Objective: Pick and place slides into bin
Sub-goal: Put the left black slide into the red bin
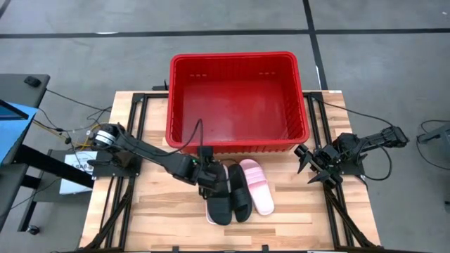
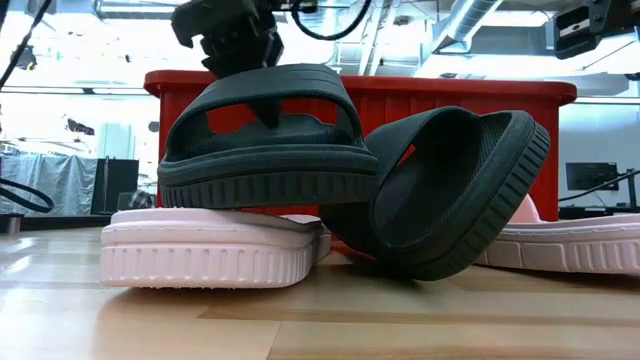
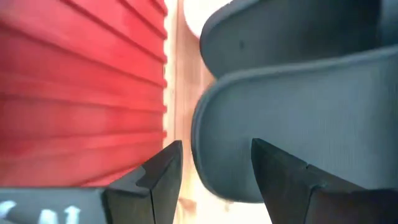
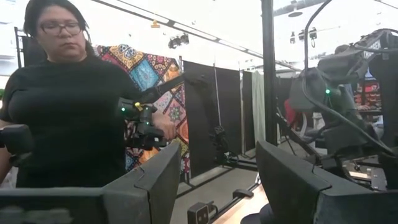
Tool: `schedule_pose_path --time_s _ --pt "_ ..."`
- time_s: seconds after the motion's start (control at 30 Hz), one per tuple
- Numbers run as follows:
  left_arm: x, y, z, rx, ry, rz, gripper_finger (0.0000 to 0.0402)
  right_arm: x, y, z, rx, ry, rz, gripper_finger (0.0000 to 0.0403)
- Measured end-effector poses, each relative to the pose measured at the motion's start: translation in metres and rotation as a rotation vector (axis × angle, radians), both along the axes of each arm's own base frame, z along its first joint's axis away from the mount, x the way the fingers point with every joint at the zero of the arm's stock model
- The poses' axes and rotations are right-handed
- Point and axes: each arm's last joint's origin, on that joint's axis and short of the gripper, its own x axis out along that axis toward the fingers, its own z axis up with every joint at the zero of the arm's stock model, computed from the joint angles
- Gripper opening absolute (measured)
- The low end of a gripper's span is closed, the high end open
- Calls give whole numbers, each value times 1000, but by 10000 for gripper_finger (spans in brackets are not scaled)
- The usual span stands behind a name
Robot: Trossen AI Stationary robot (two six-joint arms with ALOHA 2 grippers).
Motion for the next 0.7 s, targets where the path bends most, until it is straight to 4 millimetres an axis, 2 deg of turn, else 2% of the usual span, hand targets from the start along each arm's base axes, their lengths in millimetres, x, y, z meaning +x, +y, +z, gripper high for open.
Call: schedule_pose_path --time_s 0.27,0.53,0.63,0.7 --pt "4 1 -11 5 41 -1 183 0 0 0 0 -1 0 201" --pt "4 1 -13 1 52 -6 175 0 0 0 0 0 0 201" --pt "3 1 -14 4 68 -12 130 0 0 0 0 -1 0 201" --pt "3 1 -14 1 75 -7 70 0 0 0 0 0 0 201"
